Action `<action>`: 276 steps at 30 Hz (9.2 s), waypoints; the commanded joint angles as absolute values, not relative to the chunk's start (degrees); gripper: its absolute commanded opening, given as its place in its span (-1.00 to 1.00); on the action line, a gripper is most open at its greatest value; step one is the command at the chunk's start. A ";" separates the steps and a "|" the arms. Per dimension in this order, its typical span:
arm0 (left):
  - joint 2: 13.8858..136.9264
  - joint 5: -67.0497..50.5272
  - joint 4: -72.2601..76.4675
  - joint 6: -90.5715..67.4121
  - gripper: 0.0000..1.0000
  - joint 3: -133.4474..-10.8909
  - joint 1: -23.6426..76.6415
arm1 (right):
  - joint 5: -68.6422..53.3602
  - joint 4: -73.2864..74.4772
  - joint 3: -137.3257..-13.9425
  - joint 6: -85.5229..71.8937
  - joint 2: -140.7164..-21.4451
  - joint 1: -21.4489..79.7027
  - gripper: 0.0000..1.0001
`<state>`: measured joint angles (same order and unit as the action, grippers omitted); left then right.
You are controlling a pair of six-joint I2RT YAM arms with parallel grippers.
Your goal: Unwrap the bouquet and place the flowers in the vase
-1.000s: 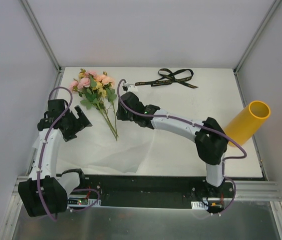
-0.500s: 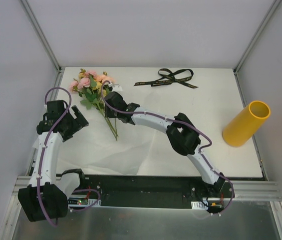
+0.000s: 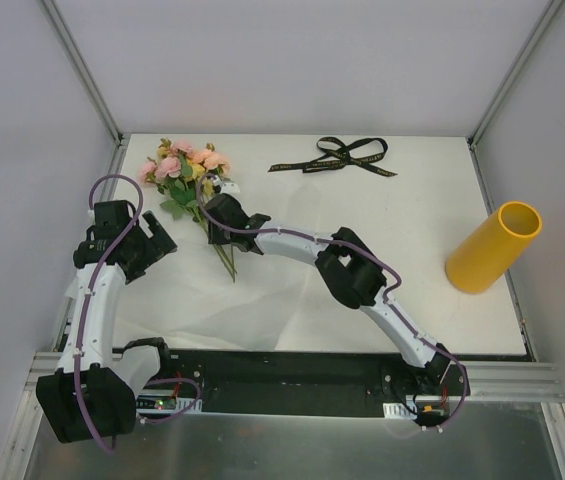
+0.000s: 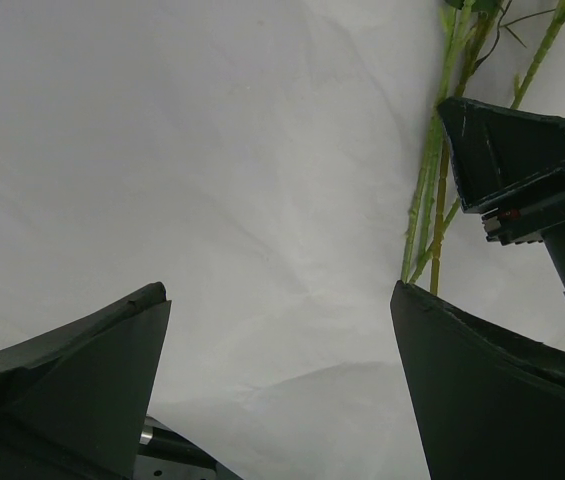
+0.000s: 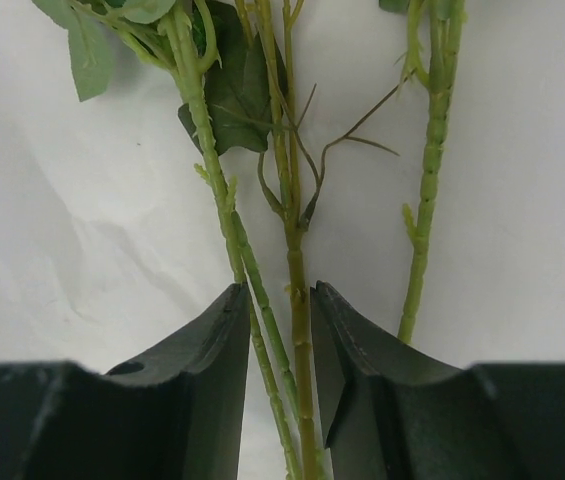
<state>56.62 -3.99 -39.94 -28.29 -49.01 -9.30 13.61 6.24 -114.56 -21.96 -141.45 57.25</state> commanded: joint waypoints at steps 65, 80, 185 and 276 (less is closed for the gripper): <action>66.25 -20.47 -32.18 -37.00 0.70 -58.61 -8.79 | 15.65 -15.55 -101.96 -19.16 -124.20 59.15 -1.00; 71.28 -39.45 -8.47 -41.65 0.53 -55.12 -8.35 | 13.89 -27.58 -82.81 -21.10 -110.22 61.34 -1.00; 41.22 -24.88 -24.52 -13.62 0.98 -47.99 19.95 | 19.08 -10.28 -90.71 43.25 -60.64 5.39 -1.00; 102.20 1.84 -32.17 -27.25 -0.01 -76.89 18.90 | -29.45 27.86 -64.42 -21.45 -35.60 -3.96 -0.01</action>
